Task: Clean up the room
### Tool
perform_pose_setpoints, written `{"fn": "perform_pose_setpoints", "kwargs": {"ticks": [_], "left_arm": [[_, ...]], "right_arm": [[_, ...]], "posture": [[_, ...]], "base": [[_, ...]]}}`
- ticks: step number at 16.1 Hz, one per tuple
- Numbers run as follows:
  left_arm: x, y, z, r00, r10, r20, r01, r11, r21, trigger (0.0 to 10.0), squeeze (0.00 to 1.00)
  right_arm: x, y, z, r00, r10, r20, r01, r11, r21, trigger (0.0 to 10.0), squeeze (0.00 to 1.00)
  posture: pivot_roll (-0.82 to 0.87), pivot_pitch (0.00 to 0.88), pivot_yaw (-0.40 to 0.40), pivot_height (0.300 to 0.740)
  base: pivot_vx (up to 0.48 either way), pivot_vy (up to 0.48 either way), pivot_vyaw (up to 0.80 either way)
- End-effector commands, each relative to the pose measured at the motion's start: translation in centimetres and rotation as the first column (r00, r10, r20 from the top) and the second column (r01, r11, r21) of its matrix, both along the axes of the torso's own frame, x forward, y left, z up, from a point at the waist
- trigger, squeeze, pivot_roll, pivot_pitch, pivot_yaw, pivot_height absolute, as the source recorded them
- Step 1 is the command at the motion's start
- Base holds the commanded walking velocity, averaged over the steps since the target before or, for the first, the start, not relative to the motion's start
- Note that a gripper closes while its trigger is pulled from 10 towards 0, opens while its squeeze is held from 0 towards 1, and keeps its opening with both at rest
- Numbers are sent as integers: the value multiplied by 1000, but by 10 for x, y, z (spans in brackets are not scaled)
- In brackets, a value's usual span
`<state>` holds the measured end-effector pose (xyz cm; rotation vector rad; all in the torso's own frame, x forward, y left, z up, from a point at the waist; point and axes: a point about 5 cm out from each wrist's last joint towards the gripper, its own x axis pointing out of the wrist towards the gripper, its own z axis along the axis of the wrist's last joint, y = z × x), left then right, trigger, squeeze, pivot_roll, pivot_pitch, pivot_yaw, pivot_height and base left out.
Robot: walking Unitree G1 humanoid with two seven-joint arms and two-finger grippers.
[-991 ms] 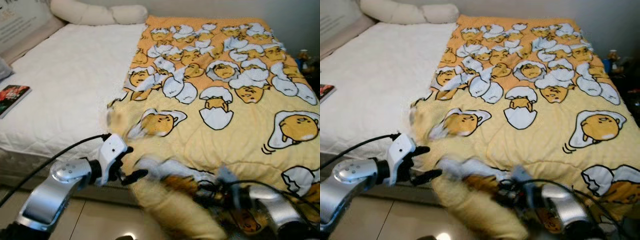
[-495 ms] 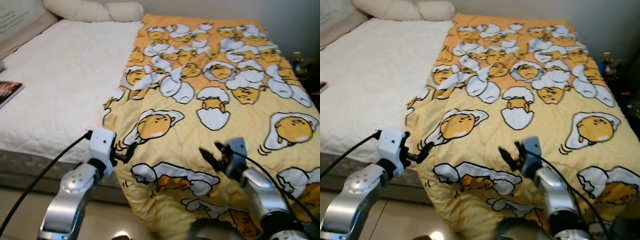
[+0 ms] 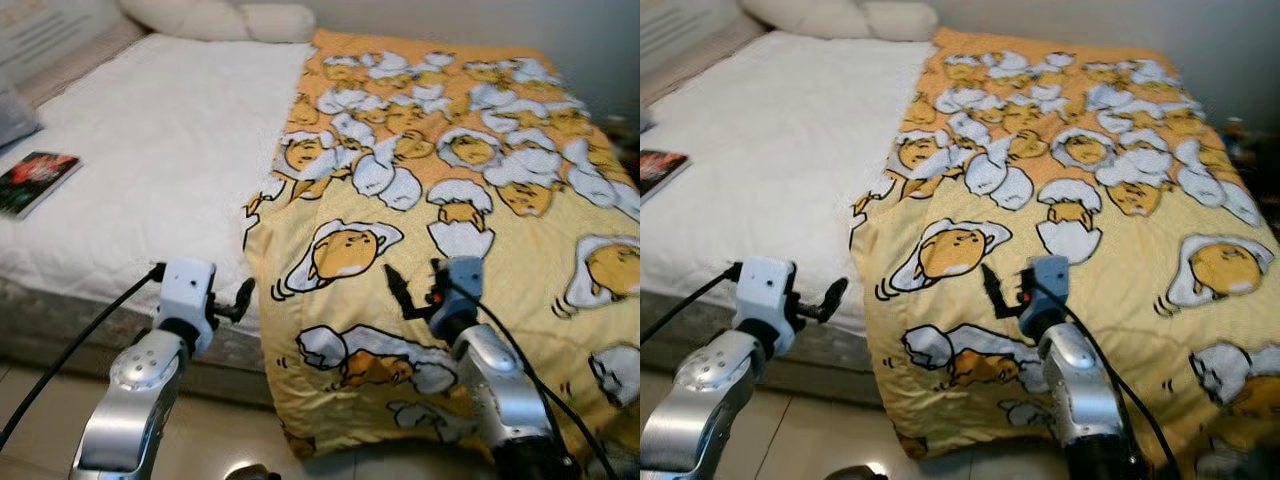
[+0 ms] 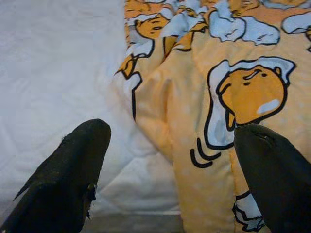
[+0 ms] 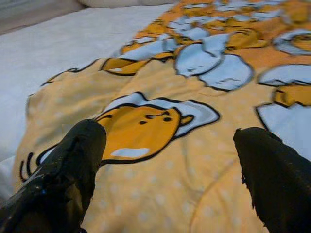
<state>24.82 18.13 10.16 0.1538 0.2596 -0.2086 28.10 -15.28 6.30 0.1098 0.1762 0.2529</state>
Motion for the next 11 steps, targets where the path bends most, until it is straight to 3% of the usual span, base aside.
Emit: {"fn": "perform_pose_setpoints", "kwargs": {"ticks": [1, 4, 11], "left_arm": [[2, -1, 5, 1000, -6, 23, 6, 1000, 13, 10000, 0], [6, -1, 5, 1000, -10, 25, 10, 1000, 17, 10000, 0], [11, 1, 5, 1000, -7, 23, 6, 1000, 24, 10000, 0]], "right_arm": [[0, -1, 4, 1000, -24, 2, 24, 1000, 10, 10000, 1000], [-2, 0, 10, 998, -64, 16, 64, 998, 1, 10000, 1000], [-4, 3, 19, 996, -88, -11, 88, 996, 14, 10000, 1000]], "posture": [[23, 0, 10, 740], [10, 0, 29, 740], [8, 0, 29, 740]], "base": [[0, 398, -519], [0, 395, -506], [0, 393, -800]]}}
